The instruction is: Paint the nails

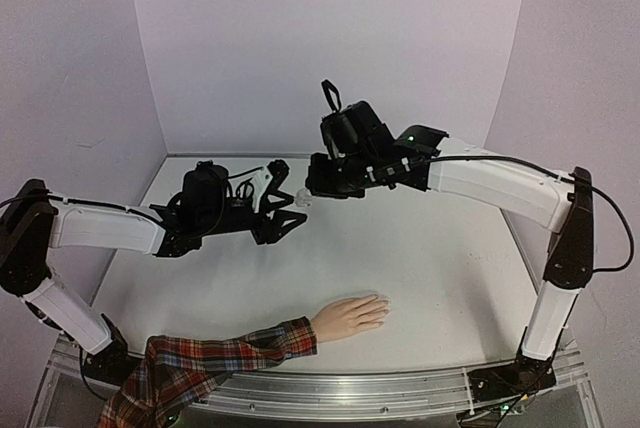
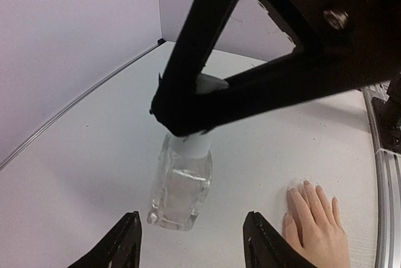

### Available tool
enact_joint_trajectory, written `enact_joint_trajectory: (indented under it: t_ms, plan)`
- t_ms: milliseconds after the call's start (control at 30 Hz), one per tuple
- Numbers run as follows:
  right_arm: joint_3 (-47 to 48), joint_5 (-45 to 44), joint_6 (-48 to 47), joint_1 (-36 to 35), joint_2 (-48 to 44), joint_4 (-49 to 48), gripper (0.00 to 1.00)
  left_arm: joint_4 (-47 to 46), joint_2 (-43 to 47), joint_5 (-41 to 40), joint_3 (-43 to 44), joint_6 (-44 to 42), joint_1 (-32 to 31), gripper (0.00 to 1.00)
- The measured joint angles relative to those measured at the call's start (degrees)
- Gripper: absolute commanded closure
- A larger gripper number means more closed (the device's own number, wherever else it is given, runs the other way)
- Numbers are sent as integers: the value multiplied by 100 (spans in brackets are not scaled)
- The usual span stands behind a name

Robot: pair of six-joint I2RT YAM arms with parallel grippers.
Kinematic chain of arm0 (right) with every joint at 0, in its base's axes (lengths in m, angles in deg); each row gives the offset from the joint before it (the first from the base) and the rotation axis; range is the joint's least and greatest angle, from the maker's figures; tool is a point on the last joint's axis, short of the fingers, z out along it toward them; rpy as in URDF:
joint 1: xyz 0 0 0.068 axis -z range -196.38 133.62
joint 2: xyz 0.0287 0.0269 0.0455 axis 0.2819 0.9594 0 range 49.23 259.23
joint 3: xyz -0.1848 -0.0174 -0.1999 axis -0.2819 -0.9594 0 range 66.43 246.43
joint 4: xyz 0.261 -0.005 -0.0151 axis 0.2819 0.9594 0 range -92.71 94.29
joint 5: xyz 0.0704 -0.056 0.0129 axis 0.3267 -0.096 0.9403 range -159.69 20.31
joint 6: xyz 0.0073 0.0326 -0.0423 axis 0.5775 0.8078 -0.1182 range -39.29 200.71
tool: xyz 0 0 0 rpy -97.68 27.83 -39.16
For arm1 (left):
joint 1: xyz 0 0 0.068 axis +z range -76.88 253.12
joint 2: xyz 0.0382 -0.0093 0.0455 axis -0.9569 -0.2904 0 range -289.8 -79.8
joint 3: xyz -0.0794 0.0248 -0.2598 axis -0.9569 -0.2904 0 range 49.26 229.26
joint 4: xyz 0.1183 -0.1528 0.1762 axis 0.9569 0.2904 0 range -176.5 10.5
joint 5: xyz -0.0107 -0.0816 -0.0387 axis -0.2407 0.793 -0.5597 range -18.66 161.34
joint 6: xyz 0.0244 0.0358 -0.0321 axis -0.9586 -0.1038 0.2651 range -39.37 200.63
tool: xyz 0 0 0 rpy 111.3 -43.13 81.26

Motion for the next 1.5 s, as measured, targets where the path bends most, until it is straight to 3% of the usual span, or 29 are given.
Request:
enact_joint_trajectory:
  t_ms: [267, 567, 933, 1067, 1167, 1500]
  plan:
    - [15, -115, -8, -55, 132, 136, 100, -275, -117, -118, -67, -159, 0, 57]
    - [292, -150, -23, -106, 297, 191, 100, -430, -139, -109, -67, -161, 0, 54]
    - [487, -109, -29, -169, 529, 343, 100, -438, -139, -122, -66, -180, 14, 75]
    - [509, -111, -30, -177, 529, 375, 100, -438, -139, -120, -65, -212, 15, 60]
    - [515, -109, -30, -186, 529, 349, 100, -420, -139, -118, -65, -212, 15, 56]
    - [552, -101, -32, -199, 529, 351, 100, -404, -139, -138, -60, -212, 13, 78]
